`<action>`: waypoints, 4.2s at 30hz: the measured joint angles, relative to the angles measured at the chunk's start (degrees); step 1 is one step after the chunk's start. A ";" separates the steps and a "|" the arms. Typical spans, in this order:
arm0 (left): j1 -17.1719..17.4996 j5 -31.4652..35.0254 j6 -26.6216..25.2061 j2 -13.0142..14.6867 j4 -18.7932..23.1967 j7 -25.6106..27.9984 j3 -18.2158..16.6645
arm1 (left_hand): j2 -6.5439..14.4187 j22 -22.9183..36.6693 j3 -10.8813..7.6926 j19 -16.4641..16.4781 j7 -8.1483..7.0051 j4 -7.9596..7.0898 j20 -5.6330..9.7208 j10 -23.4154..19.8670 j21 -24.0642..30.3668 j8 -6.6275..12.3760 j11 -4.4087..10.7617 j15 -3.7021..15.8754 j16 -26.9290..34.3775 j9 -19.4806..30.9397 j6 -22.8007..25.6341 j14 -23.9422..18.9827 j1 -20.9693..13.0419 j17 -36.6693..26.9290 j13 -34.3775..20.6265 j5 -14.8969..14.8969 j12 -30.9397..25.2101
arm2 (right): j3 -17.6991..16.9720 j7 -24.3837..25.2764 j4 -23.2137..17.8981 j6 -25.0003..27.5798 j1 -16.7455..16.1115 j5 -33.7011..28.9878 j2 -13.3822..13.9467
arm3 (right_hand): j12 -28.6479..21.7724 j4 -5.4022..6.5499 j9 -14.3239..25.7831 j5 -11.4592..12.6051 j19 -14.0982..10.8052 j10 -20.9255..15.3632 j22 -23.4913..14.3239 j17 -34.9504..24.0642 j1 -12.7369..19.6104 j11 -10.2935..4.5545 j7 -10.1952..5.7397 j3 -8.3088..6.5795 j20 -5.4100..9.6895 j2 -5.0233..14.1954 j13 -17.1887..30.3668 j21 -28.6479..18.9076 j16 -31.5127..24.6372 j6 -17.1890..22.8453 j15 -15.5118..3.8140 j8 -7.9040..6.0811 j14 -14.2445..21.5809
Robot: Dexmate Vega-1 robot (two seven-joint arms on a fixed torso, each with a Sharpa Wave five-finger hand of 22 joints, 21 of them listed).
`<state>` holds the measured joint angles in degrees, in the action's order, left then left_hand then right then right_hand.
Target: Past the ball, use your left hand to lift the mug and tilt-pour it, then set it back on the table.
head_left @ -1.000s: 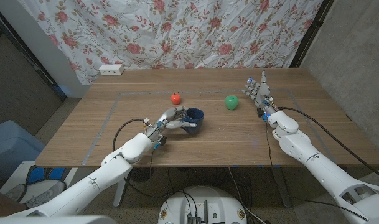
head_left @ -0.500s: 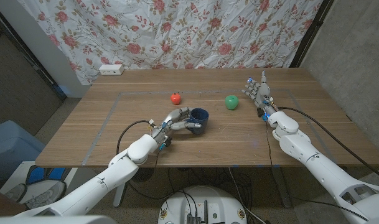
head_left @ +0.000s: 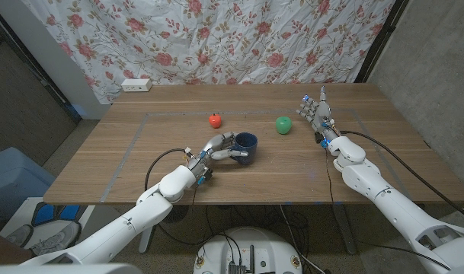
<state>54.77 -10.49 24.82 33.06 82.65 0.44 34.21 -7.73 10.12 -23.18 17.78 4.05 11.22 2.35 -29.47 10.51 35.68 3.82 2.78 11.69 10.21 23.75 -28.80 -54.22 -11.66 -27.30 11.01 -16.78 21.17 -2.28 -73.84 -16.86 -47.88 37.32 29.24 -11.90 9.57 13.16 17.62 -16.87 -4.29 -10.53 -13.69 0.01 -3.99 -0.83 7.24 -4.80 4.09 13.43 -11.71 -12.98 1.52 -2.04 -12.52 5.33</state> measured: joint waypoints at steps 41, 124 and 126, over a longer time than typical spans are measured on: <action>-1.85 -1.26 -0.80 1.19 -1.01 -3.39 0.32 | 6.04 -0.27 1.34 -4.26 -5.47 -1.34 -1.63 10.67 0.38 -7.96 0.16 -0.82 -1.54 -0.33 -6.82 12.97 6.03 1.81 9.08 0.04 5.76 | -0.01 0.07 -0.04 0.00 -0.02 0.00 0.00 | 0.00 0.00 0.00 0.00 0.00 0.00 0.00 0.00 0.00 0.00 0.00 0.00 0.00 0.00 0.00 0.00 0.00 0.00 0.00 0.00 0.00; -3.56 -4.34 2.16 3.17 -4.17 -9.58 -0.56 | 4.04 -0.63 3.96 -20.28 -2.91 -2.65 -0.82 28.19 -0.77 -24.89 -2.82 -5.07 -2.16 -0.20 -21.66 31.92 9.81 2.05 16.90 -0.21 6.46 | -0.01 -0.10 -0.07 0.05 -0.03 0.02 0.06 | 0.00 0.00 0.00 0.00 0.00 0.00 0.00 0.00 0.00 0.00 0.00 0.00 0.00 0.00 0.00 0.00 0.00 0.00 0.00 0.00 0.00; -3.68 -4.84 2.17 3.22 -4.22 -10.03 -0.66 | 4.16 -0.64 4.15 -21.34 -2.82 -2.84 -0.85 28.71 -0.77 -25.10 -3.35 -5.35 -2.16 -0.20 -22.33 32.83 10.38 2.05 16.92 -0.21 6.46 | -0.01 -0.11 -0.06 0.05 -0.02 0.04 0.06 | 0.00 0.00 0.00 0.00 0.00 0.00 0.00 0.00 0.00 0.00 0.00 0.00 0.00 0.00 0.00 0.00 0.00 0.00 0.00 0.00 0.00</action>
<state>51.09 -15.32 27.00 36.28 78.43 -9.60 33.55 -3.57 9.49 -19.03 -3.56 1.23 8.38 1.50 -0.76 9.74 10.58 0.48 -2.57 9.53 10.01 1.42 4.02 -43.85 -9.61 -10.39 10.80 -10.33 21.16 -2.39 -73.90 -16.81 -47.91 37.36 29.30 -11.90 9.57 13.17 17.62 -16.87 -4.29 -10.53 -13.69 0.01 -4.00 -0.83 7.24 -4.80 4.09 13.43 -11.71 -12.98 1.52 -2.04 -12.52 5.33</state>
